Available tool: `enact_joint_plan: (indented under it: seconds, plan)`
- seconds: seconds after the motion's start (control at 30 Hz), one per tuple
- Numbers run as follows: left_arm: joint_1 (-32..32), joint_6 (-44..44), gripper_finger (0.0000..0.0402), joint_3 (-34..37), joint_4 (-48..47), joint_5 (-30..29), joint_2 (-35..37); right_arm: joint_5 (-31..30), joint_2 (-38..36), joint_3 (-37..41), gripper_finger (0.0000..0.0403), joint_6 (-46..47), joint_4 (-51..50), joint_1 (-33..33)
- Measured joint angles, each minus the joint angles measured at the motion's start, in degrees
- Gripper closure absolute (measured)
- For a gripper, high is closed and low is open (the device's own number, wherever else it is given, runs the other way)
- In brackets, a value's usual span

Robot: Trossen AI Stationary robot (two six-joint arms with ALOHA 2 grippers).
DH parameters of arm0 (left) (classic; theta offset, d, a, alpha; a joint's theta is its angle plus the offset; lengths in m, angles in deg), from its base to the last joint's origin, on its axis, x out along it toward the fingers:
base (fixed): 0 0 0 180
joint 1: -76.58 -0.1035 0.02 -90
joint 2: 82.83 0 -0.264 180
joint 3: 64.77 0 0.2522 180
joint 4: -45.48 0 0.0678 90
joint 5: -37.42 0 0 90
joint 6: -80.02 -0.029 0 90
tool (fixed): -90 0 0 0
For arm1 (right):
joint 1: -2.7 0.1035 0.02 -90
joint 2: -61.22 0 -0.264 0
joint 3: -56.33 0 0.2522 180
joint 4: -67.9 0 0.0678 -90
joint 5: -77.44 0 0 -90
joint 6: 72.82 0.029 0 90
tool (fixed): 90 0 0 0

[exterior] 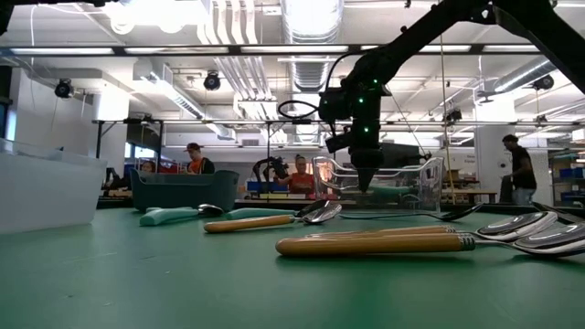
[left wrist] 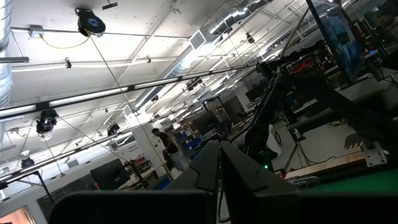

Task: Sort silverware by color (type)
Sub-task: Put the light blue spoon into the transparent bin

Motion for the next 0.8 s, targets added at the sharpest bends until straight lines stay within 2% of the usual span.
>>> enact_joint_plan:
  seconds: [0.8]
  plan:
    - [0.0, 0.0, 0.0401, 0.0, 0.0, 0.0, 0.0, -0.3, 0.0, 0.0, 0.0369, 1.4, -1.9, 0.9]
